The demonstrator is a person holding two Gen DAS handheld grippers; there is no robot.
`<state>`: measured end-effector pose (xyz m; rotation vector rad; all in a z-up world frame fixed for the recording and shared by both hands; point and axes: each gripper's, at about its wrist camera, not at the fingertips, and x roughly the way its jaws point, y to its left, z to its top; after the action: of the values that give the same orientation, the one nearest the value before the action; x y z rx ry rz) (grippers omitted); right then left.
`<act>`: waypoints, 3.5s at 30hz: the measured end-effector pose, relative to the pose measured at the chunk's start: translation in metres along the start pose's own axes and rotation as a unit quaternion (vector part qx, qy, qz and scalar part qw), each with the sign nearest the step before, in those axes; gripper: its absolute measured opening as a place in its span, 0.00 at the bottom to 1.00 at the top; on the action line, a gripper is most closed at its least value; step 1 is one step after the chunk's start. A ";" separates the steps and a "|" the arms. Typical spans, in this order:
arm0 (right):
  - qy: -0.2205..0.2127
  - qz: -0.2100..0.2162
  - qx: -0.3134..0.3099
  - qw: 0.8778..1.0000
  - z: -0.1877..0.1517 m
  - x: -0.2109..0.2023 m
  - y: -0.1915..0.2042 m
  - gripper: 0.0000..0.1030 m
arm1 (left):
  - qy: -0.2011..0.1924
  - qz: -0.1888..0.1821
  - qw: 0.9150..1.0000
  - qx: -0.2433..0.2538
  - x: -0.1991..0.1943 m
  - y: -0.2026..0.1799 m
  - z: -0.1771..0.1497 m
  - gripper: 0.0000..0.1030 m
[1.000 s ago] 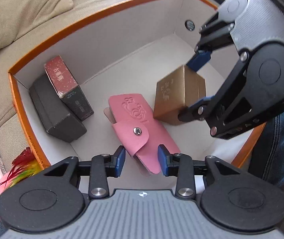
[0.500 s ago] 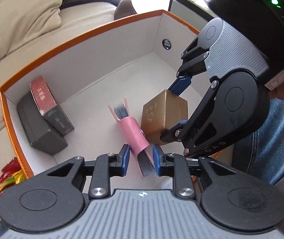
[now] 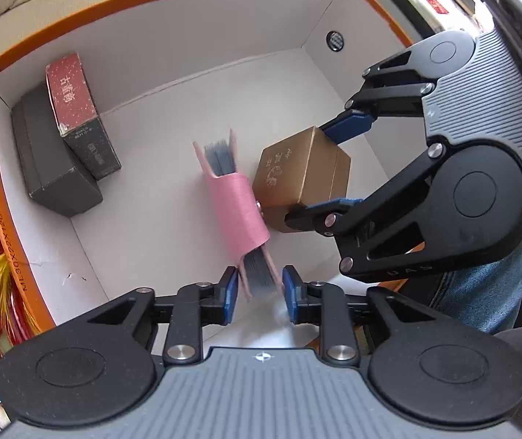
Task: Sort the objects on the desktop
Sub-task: 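Lower the pink card case into the shoebox and open the left gripper, then lower the brown box beside the pink case and open the right gripper, then withdraw both grippers from the shoebox back toward the pile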
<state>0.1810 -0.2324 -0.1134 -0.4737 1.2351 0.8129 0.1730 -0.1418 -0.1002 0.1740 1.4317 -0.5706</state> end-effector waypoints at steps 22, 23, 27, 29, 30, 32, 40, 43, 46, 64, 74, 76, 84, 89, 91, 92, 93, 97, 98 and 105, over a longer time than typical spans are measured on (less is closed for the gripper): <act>-0.056 -0.033 -0.146 0.987 0.049 -0.009 0.006 0.58 | -0.068 0.074 0.994 -0.040 -0.054 0.045 0.079 0.17; -0.053 -0.038 -0.160 0.985 0.052 -0.005 0.007 0.58 | -0.066 0.072 0.994 -0.043 -0.055 0.047 0.080 0.17; -0.040 -0.052 -0.189 0.980 0.064 0.006 0.003 0.58 | -0.088 0.059 0.993 -0.054 -0.053 0.056 0.090 0.18; -0.041 -0.057 -0.203 0.977 0.069 0.010 0.003 0.58 | -0.106 0.050 0.991 -0.061 -0.053 0.060 0.091 0.18; -0.043 -0.059 -0.211 0.975 0.070 0.011 0.003 0.58 | -0.116 0.046 0.990 -0.067 -0.053 0.062 0.090 0.18; -0.044 -0.060 -0.226 0.971 0.073 0.015 0.003 0.58 | -0.131 0.037 0.988 -0.073 -0.053 0.066 0.090 0.21; -0.055 -0.064 -0.267 0.960 0.076 0.023 0.007 0.58 | -0.188 0.017 0.977 -0.101 -0.074 0.075 0.067 0.27; -0.055 -0.076 -0.259 0.961 0.075 0.021 0.007 0.62 | -0.205 0.025 0.972 -0.111 -0.081 0.077 0.052 0.27; -0.066 -0.083 -0.219 0.970 0.075 0.014 0.000 0.75 | -0.230 0.028 0.964 -0.128 -0.089 0.083 0.034 0.27; -0.057 -0.057 -0.103 0.991 0.057 0.042 -0.011 0.42 | -0.236 0.009 0.955 -0.181 -0.073 0.113 -0.018 0.32; -0.060 -0.037 -0.119 0.990 0.077 0.052 -0.001 0.31 | -0.234 0.011 0.956 -0.176 -0.069 0.111 -0.015 0.32; -0.053 -0.041 -0.119 0.991 0.081 0.056 -0.002 0.31 | -0.234 0.011 0.956 -0.175 -0.069 0.111 -0.015 0.32; -0.066 -0.052 -0.097 0.992 0.077 0.048 -0.008 0.47 | -0.277 0.011 0.945 -0.176 -0.096 0.113 -0.030 0.32; -0.097 -0.067 -0.060 0.991 0.071 0.024 -0.005 0.50 | -0.325 0.033 0.928 -0.181 -0.140 0.116 -0.061 0.32; -0.126 -0.072 -0.043 0.988 0.062 0.007 0.002 0.50 | -0.333 0.047 0.923 -0.186 -0.152 0.116 -0.076 0.32; -0.145 -0.070 -0.034 0.986 0.052 -0.007 0.009 0.50 | -0.335 0.053 0.922 -0.188 -0.157 0.117 -0.084 0.32; -0.163 -0.067 -0.024 0.984 0.045 -0.018 0.017 0.50 | -0.336 0.060 0.921 -0.190 -0.161 0.118 -0.091 0.32; -0.222 -0.043 0.010 0.974 0.040 -0.049 0.040 0.49 | -0.332 0.091 0.917 -0.202 -0.168 0.119 -0.121 0.32; -0.233 -0.038 0.017 0.972 0.037 -0.056 0.048 0.49 | -0.330 0.099 0.916 -0.206 -0.168 0.121 -0.128 0.32; -0.274 0.005 0.027 0.961 0.035 -0.070 0.107 0.45 | -0.321 0.152 0.908 -0.223 -0.165 0.131 -0.169 0.32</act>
<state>0.1139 -0.1591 -0.0252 -0.1750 0.7414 0.8440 0.0802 0.0891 0.0037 -0.1494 0.8295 -0.0128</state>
